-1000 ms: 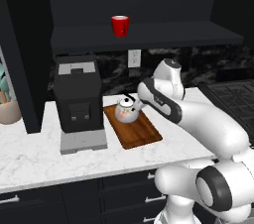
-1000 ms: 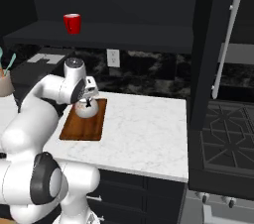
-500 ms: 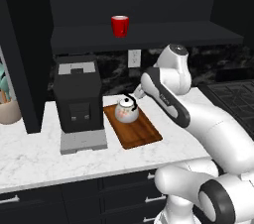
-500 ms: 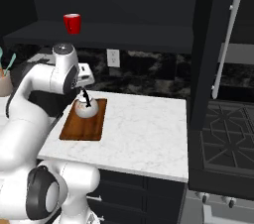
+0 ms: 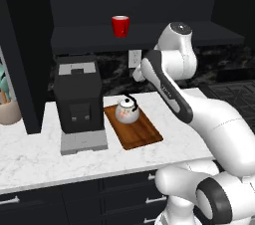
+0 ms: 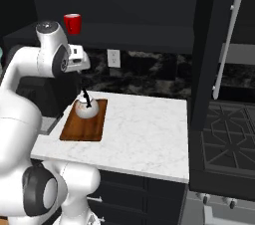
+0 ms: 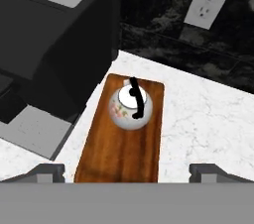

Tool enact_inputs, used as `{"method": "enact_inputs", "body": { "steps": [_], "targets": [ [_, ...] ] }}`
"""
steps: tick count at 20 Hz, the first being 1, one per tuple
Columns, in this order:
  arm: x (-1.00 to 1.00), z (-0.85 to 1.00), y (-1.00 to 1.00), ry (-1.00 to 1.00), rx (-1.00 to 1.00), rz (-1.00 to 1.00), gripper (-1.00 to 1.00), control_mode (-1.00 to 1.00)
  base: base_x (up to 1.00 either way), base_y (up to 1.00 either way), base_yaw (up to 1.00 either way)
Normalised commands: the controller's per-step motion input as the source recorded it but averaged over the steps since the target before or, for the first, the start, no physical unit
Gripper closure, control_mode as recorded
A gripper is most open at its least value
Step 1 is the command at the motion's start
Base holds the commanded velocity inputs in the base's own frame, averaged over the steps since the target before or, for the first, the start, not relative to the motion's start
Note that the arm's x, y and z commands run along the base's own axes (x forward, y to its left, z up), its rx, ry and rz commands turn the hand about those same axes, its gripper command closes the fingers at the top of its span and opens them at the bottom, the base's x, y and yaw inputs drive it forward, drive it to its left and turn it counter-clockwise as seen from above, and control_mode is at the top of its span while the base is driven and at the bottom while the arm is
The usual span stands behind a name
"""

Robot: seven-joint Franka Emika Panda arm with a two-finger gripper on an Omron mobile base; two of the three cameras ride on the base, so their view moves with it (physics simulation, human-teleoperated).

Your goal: Pick the kettle from the counter and place it on the tray. Then pick the mug from the cabinet and place it on the tray. Then close the cabinet doors.

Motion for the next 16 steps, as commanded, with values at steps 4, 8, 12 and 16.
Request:
{"method": "enact_inputs", "body": {
  "steps": [4,8,12,16],
  "targets": [
    [-0.20,0.63,0.04,-0.14,0.04,-0.12,-1.00,-1.00,0.00,0.00,0.00],
    [0.04,0.38,0.16,-0.21,0.01,-0.13,-1.00,-1.00,0.00,0.00,0.00],
    [0.08,0.26,0.22,-0.20,0.00,-0.13,-1.00,-1.00,0.00,0.00,0.00],
    [0.22,0.35,0.24,-0.03,0.01,-0.07,-1.00,-1.00,0.00,0.00,0.00]
  ]
}}
